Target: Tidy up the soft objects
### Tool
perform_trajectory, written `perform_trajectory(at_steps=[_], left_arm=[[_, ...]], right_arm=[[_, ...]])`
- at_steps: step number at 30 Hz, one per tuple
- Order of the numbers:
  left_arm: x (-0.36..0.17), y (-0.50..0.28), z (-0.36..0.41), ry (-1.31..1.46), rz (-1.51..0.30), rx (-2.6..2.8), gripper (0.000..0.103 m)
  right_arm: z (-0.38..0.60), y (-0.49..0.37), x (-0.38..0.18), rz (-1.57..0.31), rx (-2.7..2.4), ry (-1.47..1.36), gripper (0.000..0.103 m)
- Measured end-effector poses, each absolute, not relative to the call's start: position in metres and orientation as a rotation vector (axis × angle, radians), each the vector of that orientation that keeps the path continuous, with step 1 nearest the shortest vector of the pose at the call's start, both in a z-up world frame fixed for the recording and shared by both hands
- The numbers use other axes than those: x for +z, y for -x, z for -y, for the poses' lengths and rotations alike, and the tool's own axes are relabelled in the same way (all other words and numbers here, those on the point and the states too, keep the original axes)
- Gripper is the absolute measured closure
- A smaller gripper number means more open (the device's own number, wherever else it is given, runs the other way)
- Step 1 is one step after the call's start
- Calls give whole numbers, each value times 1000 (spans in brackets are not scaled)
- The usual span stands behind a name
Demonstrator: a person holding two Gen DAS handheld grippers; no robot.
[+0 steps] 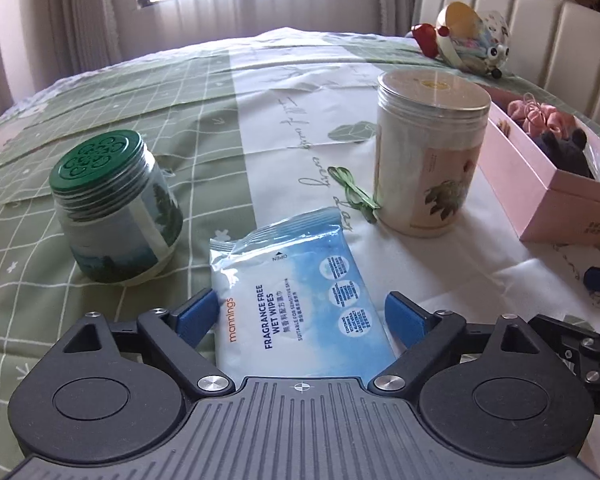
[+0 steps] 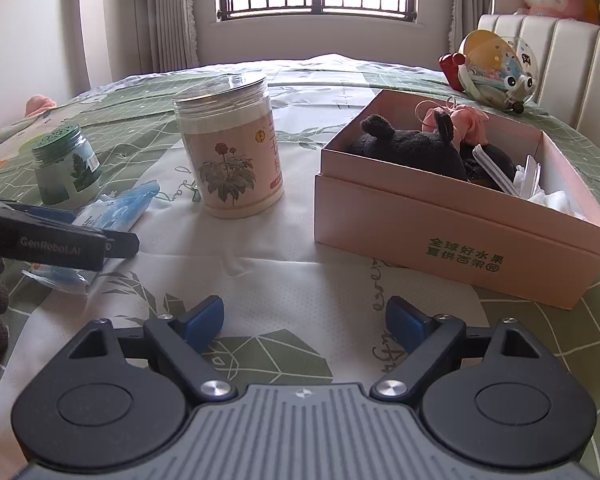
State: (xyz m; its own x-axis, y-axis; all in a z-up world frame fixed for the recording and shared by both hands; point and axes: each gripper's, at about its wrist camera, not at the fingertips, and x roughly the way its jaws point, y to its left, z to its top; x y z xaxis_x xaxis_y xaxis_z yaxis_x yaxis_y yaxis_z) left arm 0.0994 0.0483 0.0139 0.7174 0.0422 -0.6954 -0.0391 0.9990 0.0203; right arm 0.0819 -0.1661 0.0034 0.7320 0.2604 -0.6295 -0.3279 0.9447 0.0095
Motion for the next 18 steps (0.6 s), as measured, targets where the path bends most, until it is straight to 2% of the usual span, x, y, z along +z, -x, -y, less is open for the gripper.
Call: perform_trajectory(at_steps=[4,7,8,9,10,12,15,18], left_arm=[[15,-100,-63,102,-778,42,10],[15,-93,-74,145,-780,4,18],[16,-90,-78,163,-779,-9,19],[18,-85,-82,190,-776,-21,19],[19,-80,-88,219,-769,-31,19],[23,-70,-98,250,-759,-34,19],[29,-55,-111,226,-745,10,19],[31,-43,-122,241,-731,11,19]], right_arm=[[166,-82,3,-681,325,109,14],[162,-84,9,-673,333,105,15],[159,-84,13,-659,350,87,17],[155,-85,18,-641,370,68,26],[147,-86,23,-632,396,69,43],[121,-93,34,-632,446,114,64],[82,-106,44,-630,528,141,71],[47,-123,47,-640,585,151,71]])
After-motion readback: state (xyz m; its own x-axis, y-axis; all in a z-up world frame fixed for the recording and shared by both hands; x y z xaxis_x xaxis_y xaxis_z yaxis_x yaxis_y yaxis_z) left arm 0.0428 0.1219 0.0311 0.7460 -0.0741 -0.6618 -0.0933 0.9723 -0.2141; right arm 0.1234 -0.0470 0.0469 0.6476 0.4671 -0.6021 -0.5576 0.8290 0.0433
